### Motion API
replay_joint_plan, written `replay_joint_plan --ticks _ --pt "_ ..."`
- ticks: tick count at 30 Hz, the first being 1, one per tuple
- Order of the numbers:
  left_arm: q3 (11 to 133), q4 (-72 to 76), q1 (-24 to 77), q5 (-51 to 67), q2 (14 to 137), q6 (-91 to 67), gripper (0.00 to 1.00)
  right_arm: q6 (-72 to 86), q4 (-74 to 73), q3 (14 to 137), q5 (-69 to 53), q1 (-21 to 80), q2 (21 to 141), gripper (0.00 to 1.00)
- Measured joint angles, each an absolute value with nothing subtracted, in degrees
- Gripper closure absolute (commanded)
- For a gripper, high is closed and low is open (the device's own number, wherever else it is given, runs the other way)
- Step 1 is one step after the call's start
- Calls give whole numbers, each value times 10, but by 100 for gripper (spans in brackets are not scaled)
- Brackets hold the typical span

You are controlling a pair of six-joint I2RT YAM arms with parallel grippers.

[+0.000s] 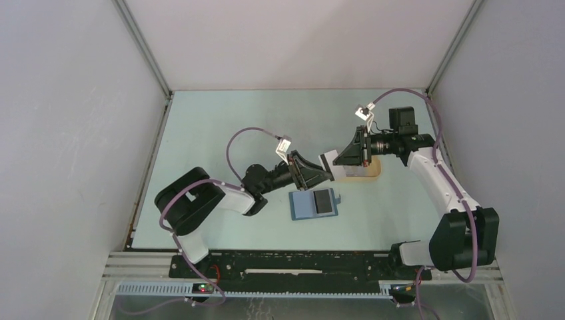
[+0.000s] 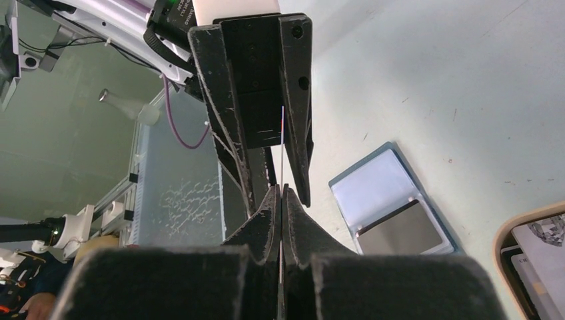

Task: Put the credit cards into the card holder
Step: Insert the credit card into the card holder.

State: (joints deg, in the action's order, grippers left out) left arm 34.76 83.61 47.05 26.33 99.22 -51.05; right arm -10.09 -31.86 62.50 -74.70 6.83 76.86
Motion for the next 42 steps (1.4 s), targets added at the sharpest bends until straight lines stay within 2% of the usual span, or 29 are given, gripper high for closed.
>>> replay_joint_plan --ticks 3,4,8,9,14,25,42 --pt "355 835 471 273 1001 -518 98 -101 -319 625 -747 73 774 100" --pt "357 835 471 275 1002 -519 100 -101 -319 625 -747 74 775 98" --pt "360 838 470 284 1009 -525 100 -105 -322 625 -748 76 776 63" --pt "360 839 470 288 1010 -525 100 -109 -324 625 -747 76 776 57" --pt "360 838 464 320 1018 -527 100 -147 -353 625 -732 76 775 47" --pt "325 797 444 387 1017 -521 100 -233 -436 656 -717 89 781 46" --pt "325 689 444 424 971 -464 100 -262 -461 662 -666 110 805 46"
